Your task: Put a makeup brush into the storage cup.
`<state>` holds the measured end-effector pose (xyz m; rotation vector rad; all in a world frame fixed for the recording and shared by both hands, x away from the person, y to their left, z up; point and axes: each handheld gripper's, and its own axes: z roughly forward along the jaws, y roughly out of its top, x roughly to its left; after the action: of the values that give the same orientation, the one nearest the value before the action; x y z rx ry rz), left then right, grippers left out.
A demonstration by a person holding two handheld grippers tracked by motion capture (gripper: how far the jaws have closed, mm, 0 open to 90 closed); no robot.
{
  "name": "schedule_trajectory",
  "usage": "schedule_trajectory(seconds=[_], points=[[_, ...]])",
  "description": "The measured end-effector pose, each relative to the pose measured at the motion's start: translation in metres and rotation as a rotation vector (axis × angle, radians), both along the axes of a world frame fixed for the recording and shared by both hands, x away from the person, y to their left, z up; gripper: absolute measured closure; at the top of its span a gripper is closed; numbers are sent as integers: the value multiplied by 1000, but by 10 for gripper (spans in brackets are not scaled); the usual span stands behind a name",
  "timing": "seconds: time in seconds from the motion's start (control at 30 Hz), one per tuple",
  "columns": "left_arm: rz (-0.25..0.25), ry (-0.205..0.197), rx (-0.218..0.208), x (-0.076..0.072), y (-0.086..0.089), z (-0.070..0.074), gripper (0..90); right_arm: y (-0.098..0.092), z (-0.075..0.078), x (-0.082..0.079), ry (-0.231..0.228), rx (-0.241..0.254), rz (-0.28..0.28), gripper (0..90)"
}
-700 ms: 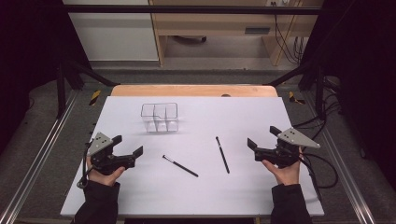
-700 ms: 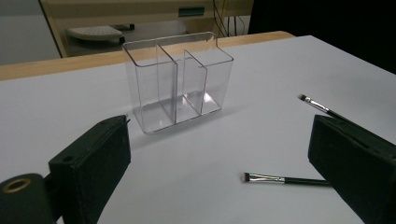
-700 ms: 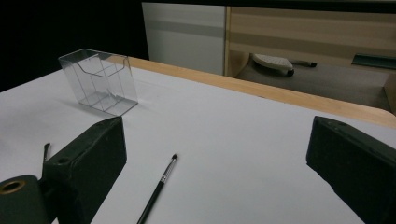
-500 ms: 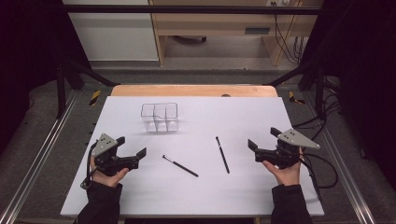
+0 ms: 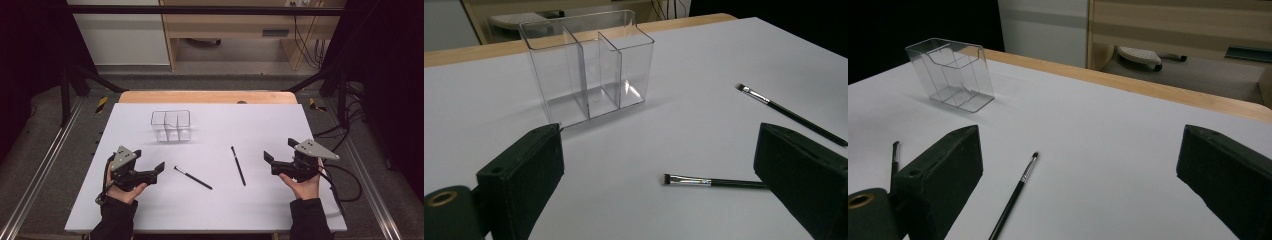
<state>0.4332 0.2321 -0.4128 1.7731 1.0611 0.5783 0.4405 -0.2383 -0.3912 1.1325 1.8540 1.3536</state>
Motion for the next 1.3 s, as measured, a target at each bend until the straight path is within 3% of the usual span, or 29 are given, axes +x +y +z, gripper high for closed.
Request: schedule_trajectory(seconds=[0.47, 1.3], points=[[2, 28, 7, -2, -18, -8, 53, 6, 1, -1, 0, 1, 12, 43], [4, 94, 58, -6, -63, -30, 54, 8, 1, -2, 3, 9, 9, 38]])
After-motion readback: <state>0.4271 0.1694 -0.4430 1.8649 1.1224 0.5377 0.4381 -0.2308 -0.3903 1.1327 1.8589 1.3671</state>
